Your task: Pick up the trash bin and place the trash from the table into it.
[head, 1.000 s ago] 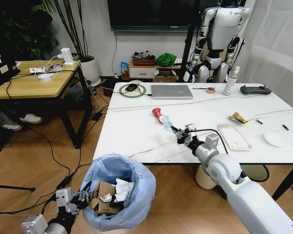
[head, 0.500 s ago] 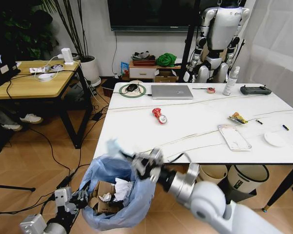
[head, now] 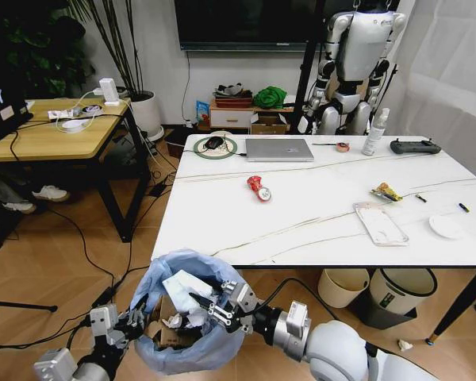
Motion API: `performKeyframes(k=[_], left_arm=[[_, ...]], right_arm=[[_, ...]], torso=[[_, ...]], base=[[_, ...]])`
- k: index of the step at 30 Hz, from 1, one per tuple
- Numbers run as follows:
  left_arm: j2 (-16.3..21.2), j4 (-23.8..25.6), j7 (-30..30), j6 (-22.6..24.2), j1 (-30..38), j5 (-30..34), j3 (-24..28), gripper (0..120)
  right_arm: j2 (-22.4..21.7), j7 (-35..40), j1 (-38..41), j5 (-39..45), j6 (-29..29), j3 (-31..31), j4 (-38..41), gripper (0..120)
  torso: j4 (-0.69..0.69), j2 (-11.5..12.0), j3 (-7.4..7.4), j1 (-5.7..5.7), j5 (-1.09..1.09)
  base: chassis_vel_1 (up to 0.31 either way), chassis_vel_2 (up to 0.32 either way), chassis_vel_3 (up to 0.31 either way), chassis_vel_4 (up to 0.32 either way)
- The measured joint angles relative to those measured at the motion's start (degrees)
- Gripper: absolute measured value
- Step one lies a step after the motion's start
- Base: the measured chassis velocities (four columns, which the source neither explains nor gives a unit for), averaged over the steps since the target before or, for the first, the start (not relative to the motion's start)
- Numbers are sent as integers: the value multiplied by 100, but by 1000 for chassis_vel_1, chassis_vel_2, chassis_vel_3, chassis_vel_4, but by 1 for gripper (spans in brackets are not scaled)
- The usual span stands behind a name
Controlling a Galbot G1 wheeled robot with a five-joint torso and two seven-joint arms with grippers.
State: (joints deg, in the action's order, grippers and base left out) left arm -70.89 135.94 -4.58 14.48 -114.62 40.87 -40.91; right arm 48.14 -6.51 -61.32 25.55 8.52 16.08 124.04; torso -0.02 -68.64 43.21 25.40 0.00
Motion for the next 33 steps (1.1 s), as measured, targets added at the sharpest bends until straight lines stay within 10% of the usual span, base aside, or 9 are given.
performKeyframes(k=[12, 33], left_arm=[[-15, -44, 0, 0, -8, -17, 24, 0], [-115, -15, 30, -16, -106, -100, -33, 0]], right_arm=[[400, 351, 362, 721, -190, -555, 41, 97], [1842, 859, 2658, 1975, 1328, -1762, -3529, 100]], torso=[[1, 0, 0, 0, -1], [1, 0, 1, 2, -1]], base=[[0, 0, 0, 0], [0, 0, 0, 0]])
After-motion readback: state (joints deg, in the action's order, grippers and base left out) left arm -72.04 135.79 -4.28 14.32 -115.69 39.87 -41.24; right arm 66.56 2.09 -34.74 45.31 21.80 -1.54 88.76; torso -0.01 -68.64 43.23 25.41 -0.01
